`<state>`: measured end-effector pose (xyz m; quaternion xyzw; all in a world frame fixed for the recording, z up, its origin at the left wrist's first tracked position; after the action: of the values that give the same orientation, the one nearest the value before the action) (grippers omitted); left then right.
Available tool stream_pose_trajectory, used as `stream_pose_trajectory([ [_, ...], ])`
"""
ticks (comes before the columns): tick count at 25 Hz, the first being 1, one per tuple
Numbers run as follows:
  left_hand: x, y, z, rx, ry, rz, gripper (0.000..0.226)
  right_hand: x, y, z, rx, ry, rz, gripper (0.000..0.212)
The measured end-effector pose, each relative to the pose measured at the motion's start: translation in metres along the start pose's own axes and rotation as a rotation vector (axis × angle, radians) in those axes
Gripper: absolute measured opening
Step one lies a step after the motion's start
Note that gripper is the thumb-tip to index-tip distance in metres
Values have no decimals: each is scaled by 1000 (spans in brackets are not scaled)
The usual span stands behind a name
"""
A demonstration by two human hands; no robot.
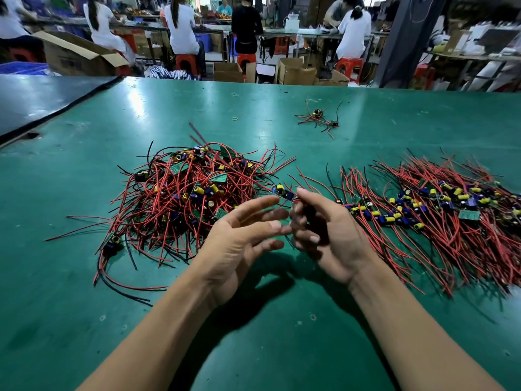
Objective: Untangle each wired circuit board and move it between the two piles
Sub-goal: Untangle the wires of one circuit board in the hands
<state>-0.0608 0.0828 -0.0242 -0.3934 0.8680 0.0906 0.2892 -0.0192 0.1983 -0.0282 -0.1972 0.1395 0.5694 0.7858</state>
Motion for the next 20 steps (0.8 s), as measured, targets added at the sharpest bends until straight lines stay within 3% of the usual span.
stream_pose_trajectory([
  [2, -5, -1, 7, 115, -6, 63, 23, -1, -4, -2, -65, -83, 94, 30],
  [4, -8, -4, 13, 216, 8, 104, 26, 1, -8, -6, -127, -205, 143, 35],
  [7, -11, -5, 19, 221, 92, 129, 24, 1, -9, -8, -145, -281, 170, 31],
  [14, 3, 3, 19, 116, 150, 38, 30, 8, -3, -8, -49, -251, -90, 16],
  [20, 1, 4, 23, 163, 227, 78, 12, 7, 3, -4, -54, -133, -68, 41],
])
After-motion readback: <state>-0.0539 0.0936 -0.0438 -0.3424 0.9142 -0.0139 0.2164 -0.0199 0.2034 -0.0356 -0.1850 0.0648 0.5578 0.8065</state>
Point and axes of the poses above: each hand's wrist, its own y-axis towards the middle knuckle, its own x-axis out of the back of the hand, z = x × y, the point moved 8 cm from there along y, towards the middle knuckle, and after that the axes turned 2 degrees about -y, right-handed, at the moved point
